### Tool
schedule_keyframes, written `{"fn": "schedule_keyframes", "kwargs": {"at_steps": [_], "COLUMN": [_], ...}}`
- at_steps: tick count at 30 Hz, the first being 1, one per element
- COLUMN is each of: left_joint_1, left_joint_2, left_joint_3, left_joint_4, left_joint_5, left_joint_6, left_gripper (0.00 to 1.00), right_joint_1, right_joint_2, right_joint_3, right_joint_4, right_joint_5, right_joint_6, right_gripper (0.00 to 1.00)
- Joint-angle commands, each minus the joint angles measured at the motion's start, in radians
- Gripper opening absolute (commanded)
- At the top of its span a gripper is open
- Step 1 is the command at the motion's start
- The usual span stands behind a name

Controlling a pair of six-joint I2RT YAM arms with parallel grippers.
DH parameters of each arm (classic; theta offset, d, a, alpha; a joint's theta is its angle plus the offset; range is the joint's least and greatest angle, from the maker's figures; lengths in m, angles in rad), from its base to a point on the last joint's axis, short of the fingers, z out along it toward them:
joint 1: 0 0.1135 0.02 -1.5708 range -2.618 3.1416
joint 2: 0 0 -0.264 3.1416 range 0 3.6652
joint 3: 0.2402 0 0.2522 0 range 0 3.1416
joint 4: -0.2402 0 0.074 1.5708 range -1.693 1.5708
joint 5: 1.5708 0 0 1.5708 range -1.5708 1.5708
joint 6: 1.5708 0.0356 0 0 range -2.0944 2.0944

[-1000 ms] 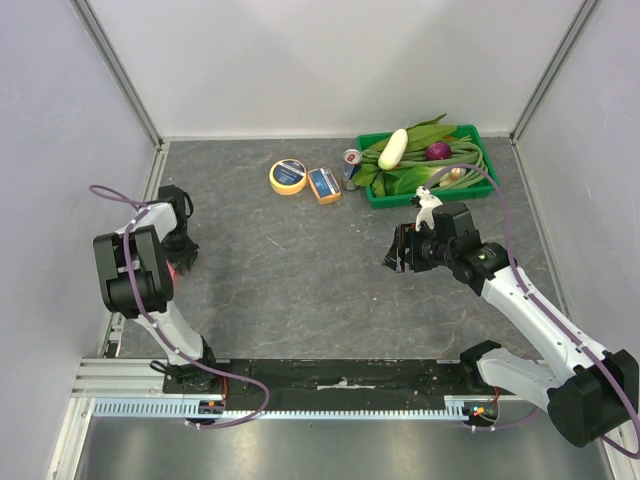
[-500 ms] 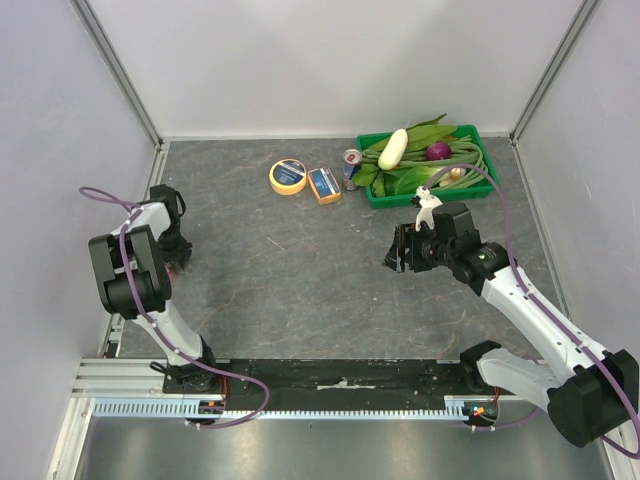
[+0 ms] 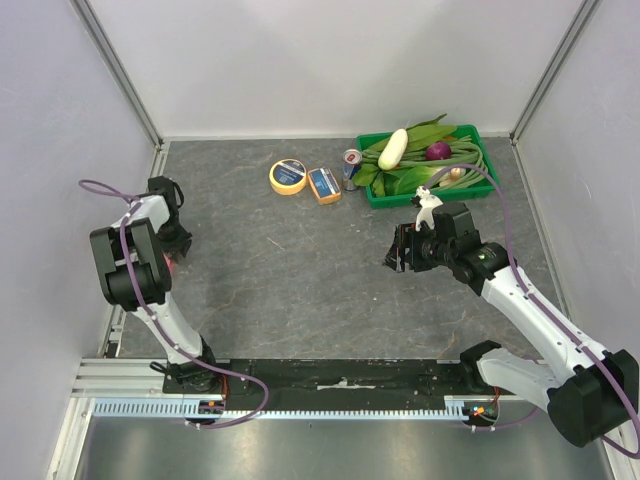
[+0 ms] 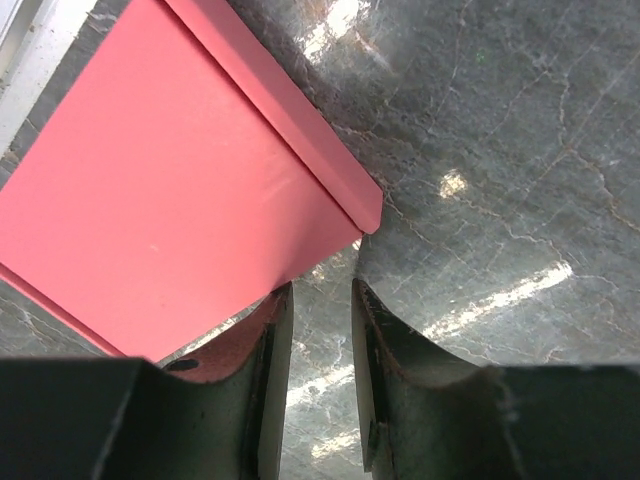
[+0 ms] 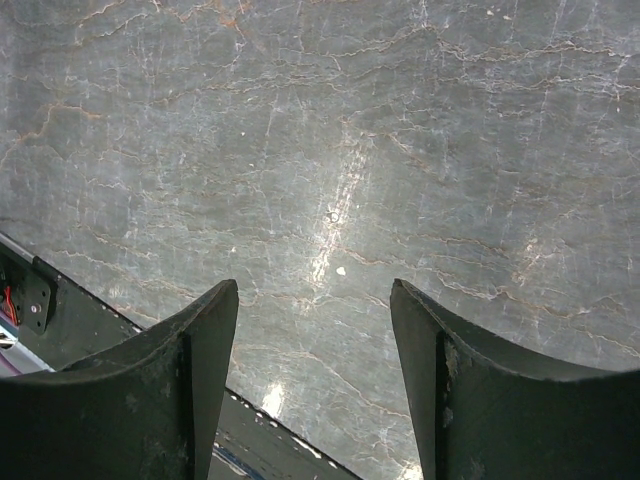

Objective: Fold the paper box

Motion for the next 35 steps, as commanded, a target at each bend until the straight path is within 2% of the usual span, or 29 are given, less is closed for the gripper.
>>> {"fn": "schedule_keyframes", "kwargs": {"at_steps": [1, 4, 8, 12, 15, 16, 17, 18, 19, 21, 22, 25, 27, 28, 30, 35], "left_joint_1": [0.012, 0.012, -0.004, -0.084, -0.216, -0.327, -0.386, -0.444, -0.553, -0.644, -0.712, -0.825, -0.856, -0.860, -0.862, -0.860], "left_joint_2": [0.021, 0.000, -0.077, -0.205, -0.330, -0.392, -0.428, -0.454, -0.477, -0.520, -0.526, -0.571, -0.638, -0.664, -0.742, -0.885], "left_joint_3": [0.027, 0.021, -0.006, -0.065, -0.079, -0.079, -0.074, -0.050, -0.031, 0.039, 0.074, 0.203, 0.288, 0.311, 0.387, 0.529], "left_joint_4": [-0.002, 0.006, 0.030, 0.075, 0.104, 0.142, 0.168, 0.188, 0.235, 0.266, 0.269, 0.245, 0.222, 0.222, 0.210, 0.171], "left_joint_5": [-0.009, 0.006, 0.102, 0.181, 0.290, 0.323, 0.375, 0.393, 0.406, 0.436, 0.454, 0.474, 0.470, 0.479, 0.503, 0.506], "left_joint_6": [0.005, 0.005, 0.025, 0.038, 0.025, 0.012, 0.006, -0.004, -0.008, -0.002, 0.025, 0.109, 0.160, 0.170, 0.208, 0.268], "left_gripper": [0.37, 0.37, 0.40, 0.55, 0.61, 0.62, 0.64, 0.66, 0.68, 0.73, 0.74, 0.76, 0.77, 0.77, 0.78, 0.84], "right_joint_1": [0.000, 0.000, 0.000, 0.000, -0.001, 0.000, 0.000, 0.000, 0.000, 0.000, 0.002, 0.000, 0.000, 0.000, 0.000, 0.000], "right_joint_2": [-0.006, -0.005, 0.003, -0.005, -0.038, -0.067, -0.083, -0.101, -0.139, -0.188, -0.249, -0.377, -0.431, -0.471, -0.502, -0.555], "right_joint_3": [0.008, 0.006, 0.006, 0.017, 0.032, 0.036, 0.037, 0.042, 0.057, 0.078, 0.100, 0.147, 0.177, 0.218, 0.287, 0.454], "right_joint_4": [0.021, 0.019, 0.024, 0.012, -0.025, -0.043, -0.051, -0.062, -0.086, -0.108, -0.120, -0.126, -0.128, -0.132, -0.131, -0.094], "right_joint_5": [0.014, 0.015, 0.018, 0.063, 0.149, 0.179, 0.234, 0.259, 0.297, 0.389, 0.417, 0.498, 0.552, 0.564, 0.596, 0.620], "right_joint_6": [-0.011, -0.014, -0.014, -0.030, -0.045, -0.048, -0.048, -0.051, -0.051, -0.053, -0.053, -0.073, -0.080, -0.097, -0.112, -0.226], "right_gripper": [0.70, 0.70, 0.70, 0.70, 0.71, 0.71, 0.72, 0.72, 0.72, 0.72, 0.72, 0.74, 0.80, 0.89, 0.96, 0.98]}}
